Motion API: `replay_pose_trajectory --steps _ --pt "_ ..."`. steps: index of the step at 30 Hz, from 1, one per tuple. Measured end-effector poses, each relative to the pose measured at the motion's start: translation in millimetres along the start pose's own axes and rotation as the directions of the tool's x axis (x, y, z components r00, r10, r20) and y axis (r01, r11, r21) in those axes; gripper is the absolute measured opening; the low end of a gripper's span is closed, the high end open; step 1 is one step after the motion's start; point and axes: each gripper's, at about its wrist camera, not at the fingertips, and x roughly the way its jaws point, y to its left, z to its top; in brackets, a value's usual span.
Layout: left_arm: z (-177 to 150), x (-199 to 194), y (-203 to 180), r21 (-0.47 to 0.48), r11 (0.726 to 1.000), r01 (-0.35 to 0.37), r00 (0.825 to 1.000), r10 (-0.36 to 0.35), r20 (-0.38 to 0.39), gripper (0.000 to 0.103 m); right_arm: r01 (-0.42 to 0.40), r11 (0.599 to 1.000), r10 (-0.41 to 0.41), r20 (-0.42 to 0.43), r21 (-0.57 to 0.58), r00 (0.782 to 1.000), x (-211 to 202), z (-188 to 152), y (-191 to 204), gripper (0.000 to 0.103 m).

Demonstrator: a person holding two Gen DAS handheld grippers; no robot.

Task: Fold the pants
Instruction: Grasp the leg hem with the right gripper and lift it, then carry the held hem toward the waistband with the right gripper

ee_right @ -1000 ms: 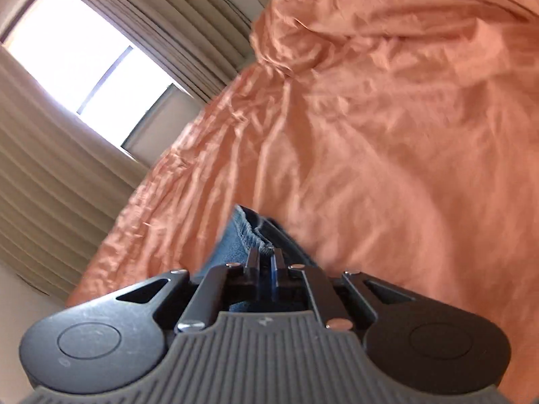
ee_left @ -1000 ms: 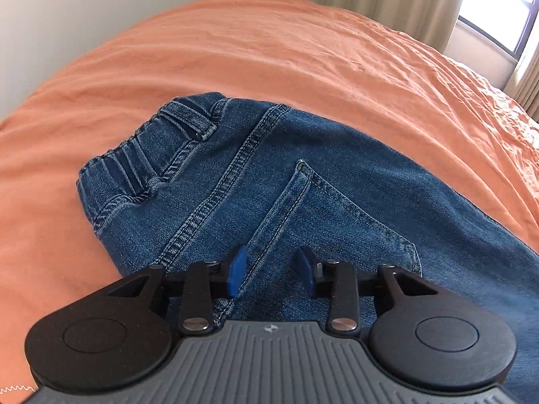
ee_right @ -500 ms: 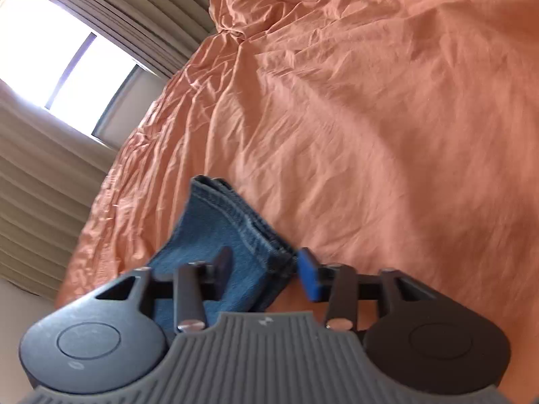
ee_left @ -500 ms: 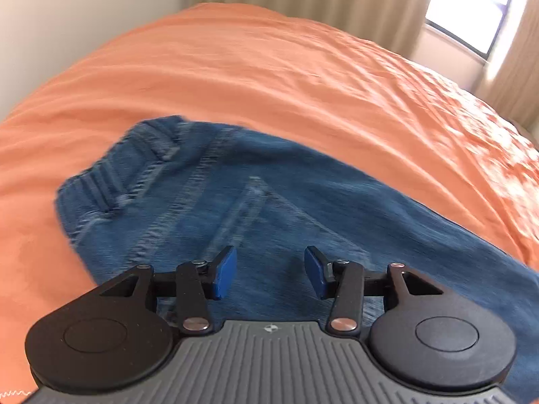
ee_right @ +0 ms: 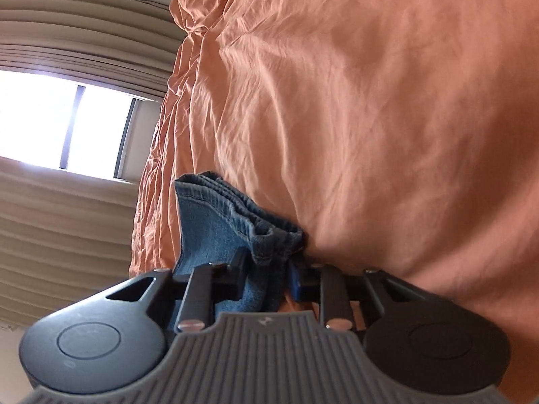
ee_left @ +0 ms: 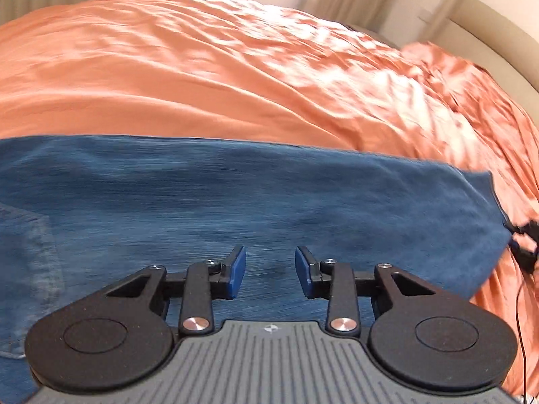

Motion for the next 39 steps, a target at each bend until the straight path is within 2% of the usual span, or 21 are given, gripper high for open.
replay_pose_trajectory --steps 4,7,10,13,18,27,30,36,39 --pt "10 38 -48 0.102 0.993 0.06 0.998 -0.057 -0.03 0.036 -0.007 0.992 0.008 0.008 -0.126 1.0 -11 2 21 0.011" --pt "20 71 -85 0.169 0.981 0.096 0.995 -0.089 -0.046 0.034 0.001 0.986 -0.001 0.003 -0.169 1.0 -12 3 28 0.01" --pt "36 105 -118 0.213 0.972 0.098 0.995 -0.092 -0.041 0.034 0.005 0.982 -0.006 -0.006 -0.191 1.0 -13 5 29 0.01" --pt "55 133 -141 0.237 0.968 0.078 0.997 -0.069 -0.044 0.034 0.028 0.974 -0.033 -0.017 -0.225 0.999 -12 7 31 0.01" --pt "74 167 -155 0.254 0.967 0.024 0.997 -0.005 -0.078 0.03 0.037 0.968 -0.045 -0.025 -0.249 0.999 -5 11 30 0.01" --pt "78 169 -178 0.285 0.956 -0.075 0.996 0.084 -0.022 0.028 0.086 0.968 -0.091 -0.011 -0.235 0.996 0 8 37 0.01" --pt "72 146 -186 0.272 0.961 -0.057 0.998 0.062 -0.009 0.027 0.103 0.962 -0.107 -0.003 -0.253 0.994 -2 8 46 0.01" --pt "11 112 -212 0.371 0.928 -0.028 0.997 0.054 -0.06 0.021 0.097 0.952 -0.097 0.015 -0.289 0.995 -12 9 63 0.008" --pt "-22 96 -213 0.347 0.938 -0.014 0.996 0.042 -0.073 0.02 0.095 0.941 -0.092 0.026 -0.323 0.995 -18 7 76 0.007"
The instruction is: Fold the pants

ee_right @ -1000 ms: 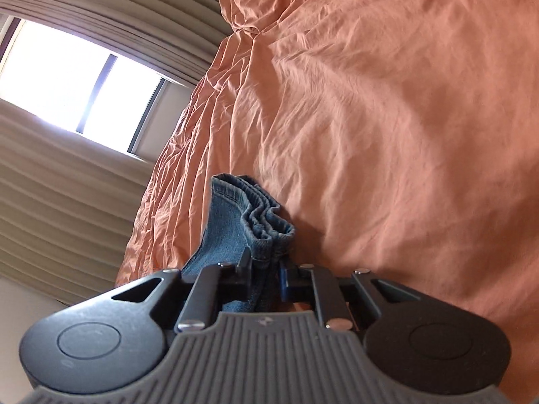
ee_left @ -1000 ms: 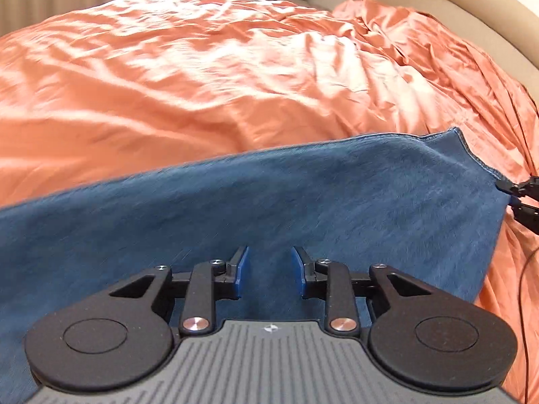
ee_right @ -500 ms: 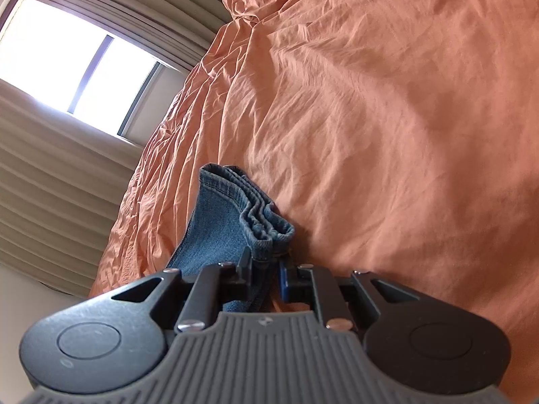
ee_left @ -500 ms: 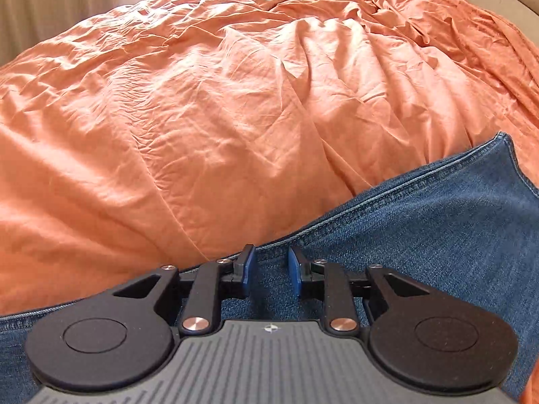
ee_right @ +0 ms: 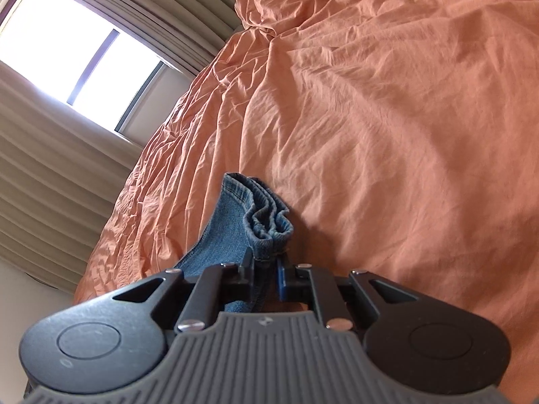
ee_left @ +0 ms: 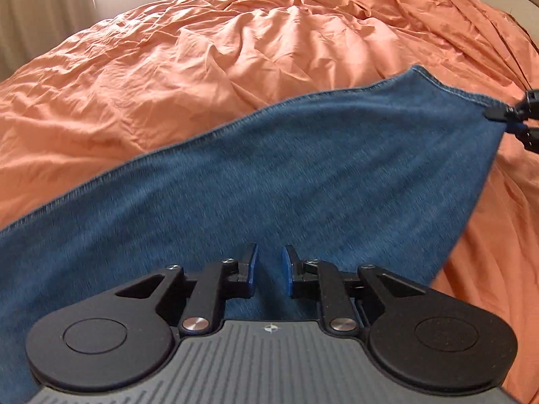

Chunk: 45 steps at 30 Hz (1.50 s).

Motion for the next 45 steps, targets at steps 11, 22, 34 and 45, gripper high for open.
replay_pose_trajectory --steps 11,22,34,45 --pt "-60 -48 -21 -0.075 0.989 0.125 0.992 -0.127 -0.02 0.014 -0.037 0.954 0.062 0.077 -0.297 0.995 -58 -4 123 0.006" --pt "-78 -172 97 -0.195 0.978 0.075 0.985 -0.042 0.167 0.015 -0.107 0.795 0.165 0.043 -0.597 0.985 -84 -89 321 0.006" --pt "-131 -239 225 -0.319 0.946 -0.055 0.981 0.111 0.161 0.019 -0.185 0.648 0.007 -0.237 -0.739 0.971 27 -314 408 0.006" --pt "-168 -228 272 -0.447 0.893 0.045 0.986 0.032 0.164 0.041 -0.246 0.634 -0.16 -0.436 -0.733 0.885 94 -407 358 0.035"
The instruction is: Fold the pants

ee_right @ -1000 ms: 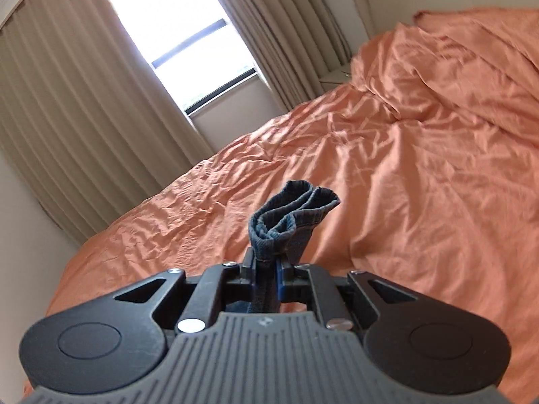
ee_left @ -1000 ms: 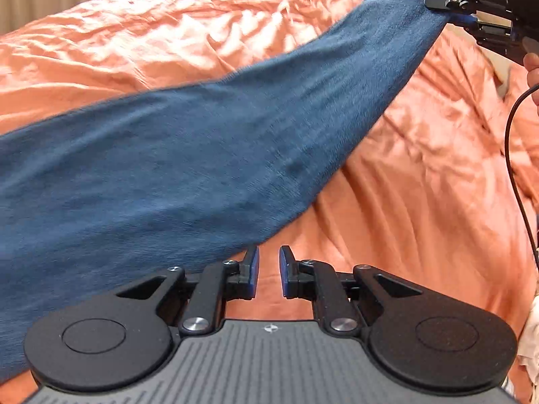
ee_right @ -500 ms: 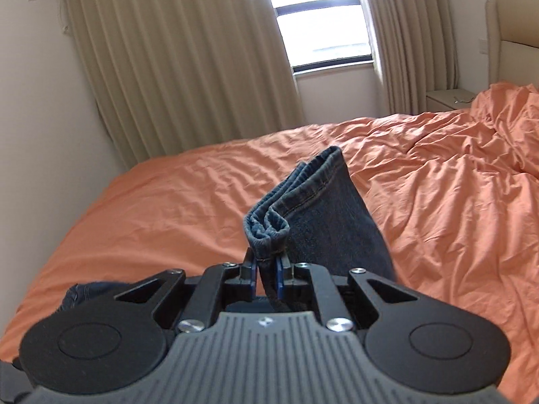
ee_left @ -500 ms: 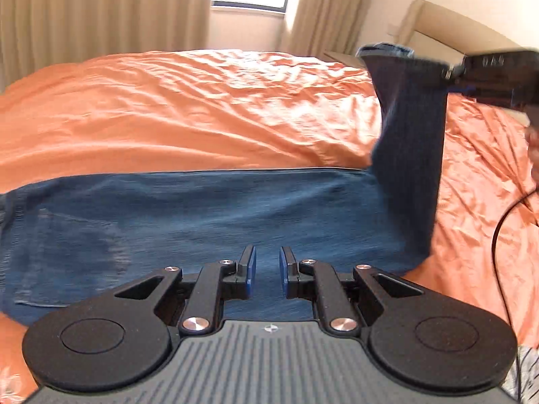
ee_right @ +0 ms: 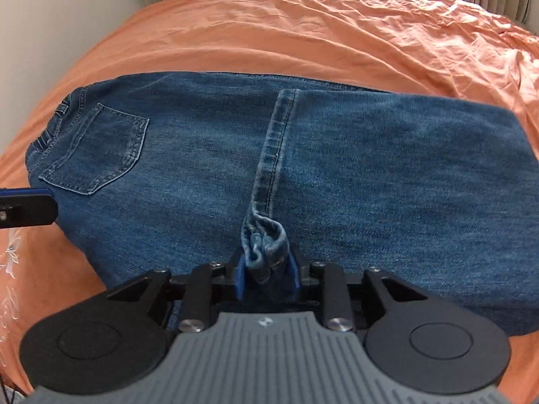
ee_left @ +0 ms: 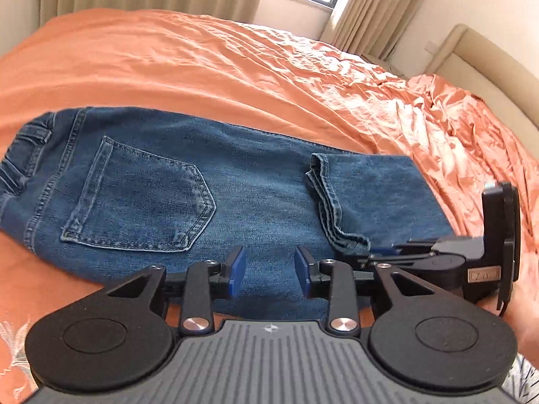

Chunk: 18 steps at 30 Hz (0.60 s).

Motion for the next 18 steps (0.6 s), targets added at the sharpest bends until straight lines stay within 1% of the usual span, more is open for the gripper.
replay_pose_trajectory --steps 1,2,3,5,6,7,8,9,11,12,14,15,16,17,18 --pt "2 3 2 -0.019 1.0 0.016 1.0 -0.016 0.0 0.042 -0.026 1.0 0.026 -0.01 0.01 1.0 -2 1 -2 0.041" --pt "5 6 3 -0.037 0.999 0.034 0.999 -0.034 0.002 0.042 -0.057 0.998 0.058 -0.021 0.025 0.998 -5 7 -5 0.044" --pt "8 9 4 -0.057 0.997 0.055 0.998 -0.055 0.011 0.042 -0.083 0.996 0.084 -0.026 0.041 0.996 -10 11 -8 0.046" --pt "16 16 4 -0.091 0.992 0.088 0.996 -0.085 0.033 0.042 -0.122 0.99 0.122 -0.009 0.065 0.992 -24 18 -15 0.049" --pt "20 21 4 -0.108 0.987 0.116 0.993 -0.112 0.039 0.042 -0.127 0.99 0.127 0.001 0.066 0.992 -30 21 -19 0.051" --pt "24 28 4 -0.132 0.981 0.144 0.989 -0.14 0.041 0.042 -0.118 0.991 0.117 0.016 0.064 0.993 -36 26 -25 0.054" --pt "27 36 4 -0.164 0.972 0.167 0.986 -0.164 0.037 0.042 -0.101 0.993 0.1 0.033 0.061 0.994 -43 29 -32 0.054" --pt "32 47 4 -0.194 0.961 0.197 0.98 -0.196 0.026 0.042 -0.087 0.994 0.085 0.044 0.059 0.995 -46 33 -38 0.054" --pt "38 68 4 -0.249 0.935 0.252 0.967 -0.255 0.022 0.042 -0.03 0.998 0.027 0.068 0.049 0.997 -50 40 -53 0.054" --pt "41 81 6 -0.293 0.912 0.286 0.956 -0.291 0.029 0.042 0.0 0.999 -0.003 0.077 0.039 0.997 -50 45 -60 0.054" --pt "44 105 12 -0.387 0.855 0.344 0.935 -0.352 0.053 0.042 0.036 0.999 -0.039 0.083 0.034 0.996 -48 51 -76 0.054" --pt "47 117 15 -0.425 0.834 0.352 0.93 -0.362 0.061 0.042 0.042 0.998 -0.045 0.087 0.037 0.995 -47 52 -82 0.054" --pt "49 127 17 -0.452 0.818 0.356 0.928 -0.368 0.064 0.042 0.045 0.998 -0.048 0.091 0.039 0.995 -47 53 -89 0.054" --pt "51 139 20 -0.472 0.807 0.355 0.927 -0.37 0.063 0.042 0.043 0.998 -0.047 0.096 0.04 0.994 -48 54 -98 0.053" --pt "53 148 21 -0.484 0.801 0.352 0.927 -0.371 0.059 0.042 0.041 0.998 -0.045 0.098 0.041 0.994 -47 54 -103 0.053"
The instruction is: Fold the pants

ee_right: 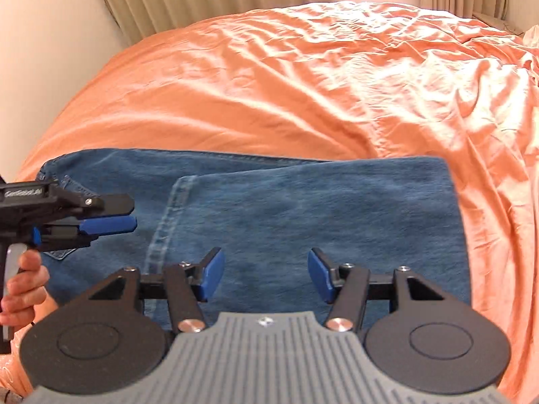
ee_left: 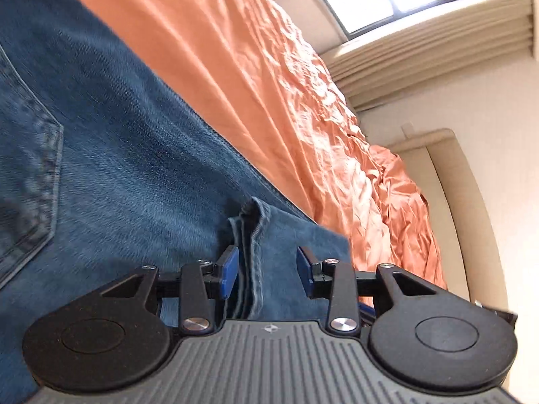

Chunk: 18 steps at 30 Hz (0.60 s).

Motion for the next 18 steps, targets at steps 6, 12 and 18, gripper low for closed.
replay_pose_trajectory --steps 6,12,18 --pt "14 44 18 -0.034 0.999 -0.012 0.999 0.011 -0.042 0.042 0.021 1.0 -0.021 0.003 -0.022 1.0 12 -3 -29 0.053" --pt "9 43 6 0.067 0.997 -0.037 0.999 0.037 0.005 0.022 0.0 1.0 0.0 0.009 0.025 1.0 18 -17 -50 0.041" --pt "-23 2 -93 0.542 0.834 -0.102 0.986 0.014 0.164 0.007 0.002 1.0 -0.003 0.06 0.011 0.998 -4 -20 -60 0.032"
